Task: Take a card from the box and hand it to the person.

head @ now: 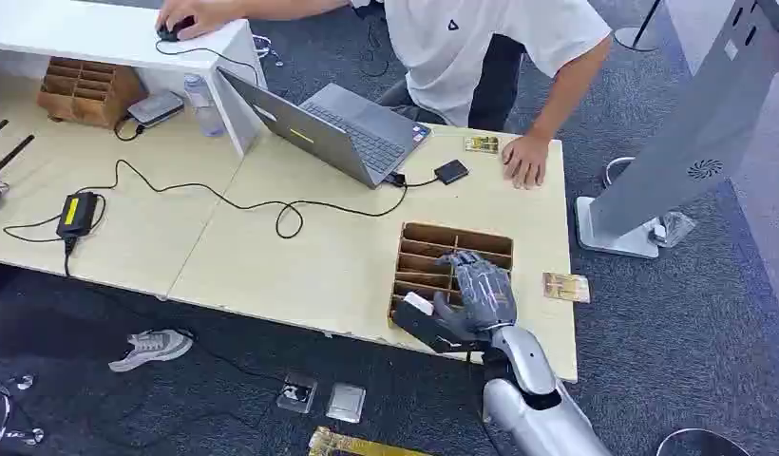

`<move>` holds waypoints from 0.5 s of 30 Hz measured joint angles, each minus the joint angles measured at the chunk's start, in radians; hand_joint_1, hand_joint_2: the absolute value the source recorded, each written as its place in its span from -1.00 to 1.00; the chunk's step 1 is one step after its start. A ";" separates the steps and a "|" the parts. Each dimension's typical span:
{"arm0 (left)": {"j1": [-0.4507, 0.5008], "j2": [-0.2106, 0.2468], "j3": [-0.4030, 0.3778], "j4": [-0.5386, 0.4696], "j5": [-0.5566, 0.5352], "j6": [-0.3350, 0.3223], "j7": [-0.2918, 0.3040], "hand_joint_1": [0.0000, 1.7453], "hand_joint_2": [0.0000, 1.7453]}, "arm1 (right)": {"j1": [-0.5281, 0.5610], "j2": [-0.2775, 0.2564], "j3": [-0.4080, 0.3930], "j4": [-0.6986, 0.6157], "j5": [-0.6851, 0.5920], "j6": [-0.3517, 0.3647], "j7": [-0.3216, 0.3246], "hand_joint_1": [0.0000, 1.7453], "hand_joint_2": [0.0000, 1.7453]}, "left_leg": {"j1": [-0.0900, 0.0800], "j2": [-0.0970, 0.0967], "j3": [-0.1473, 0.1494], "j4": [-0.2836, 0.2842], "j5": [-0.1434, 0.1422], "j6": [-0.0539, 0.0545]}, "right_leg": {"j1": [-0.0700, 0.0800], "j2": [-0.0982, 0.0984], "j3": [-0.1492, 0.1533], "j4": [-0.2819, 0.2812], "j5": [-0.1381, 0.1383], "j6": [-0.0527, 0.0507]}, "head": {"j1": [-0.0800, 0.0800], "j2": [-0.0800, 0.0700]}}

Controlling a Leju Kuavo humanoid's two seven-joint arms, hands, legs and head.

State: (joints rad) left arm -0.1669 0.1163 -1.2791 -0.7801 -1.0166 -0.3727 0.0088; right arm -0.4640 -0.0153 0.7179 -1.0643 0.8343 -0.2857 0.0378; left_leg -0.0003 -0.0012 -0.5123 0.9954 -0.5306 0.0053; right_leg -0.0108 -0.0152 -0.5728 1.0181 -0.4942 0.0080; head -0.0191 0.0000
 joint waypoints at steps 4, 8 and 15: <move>0.000 0.000 0.000 0.000 -0.002 0.001 0.008 -1.00 1.00 | -0.007 0.002 -0.001 0.008 0.001 -0.001 0.005 -0.18 1.00 | 0.000 0.000 0.000 0.000 0.000 0.000 | 0.000 0.000 0.000 0.000 0.000 0.000 | 0.000 0.000; 0.000 0.000 0.000 0.000 -0.012 0.007 0.027 -1.00 1.00 | -0.008 -0.003 -0.008 0.010 0.000 -0.005 0.012 -0.14 1.00 | 0.000 0.000 0.000 0.000 0.000 0.000 | 0.000 0.000 0.000 0.000 0.000 0.000 | 0.000 0.000; 0.000 0.000 0.000 0.001 -0.016 0.011 0.008 -1.00 1.00 | -0.011 -0.012 -0.018 0.009 0.000 -0.008 0.016 -0.18 1.00 | 0.000 0.000 0.000 0.000 0.000 0.000 | 0.000 0.000 0.000 0.000 0.000 0.000 | 0.000 0.000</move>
State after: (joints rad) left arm -0.1666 0.1163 -1.2787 -0.7790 -1.0323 -0.3620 0.0172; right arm -0.4747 -0.0271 0.7000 -1.0555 0.8347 -0.2934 0.0542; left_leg -0.0003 -0.0012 -0.5119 0.9955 -0.5306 0.0053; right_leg -0.0108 -0.0151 -0.5728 1.0180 -0.4942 0.0080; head -0.0191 0.0000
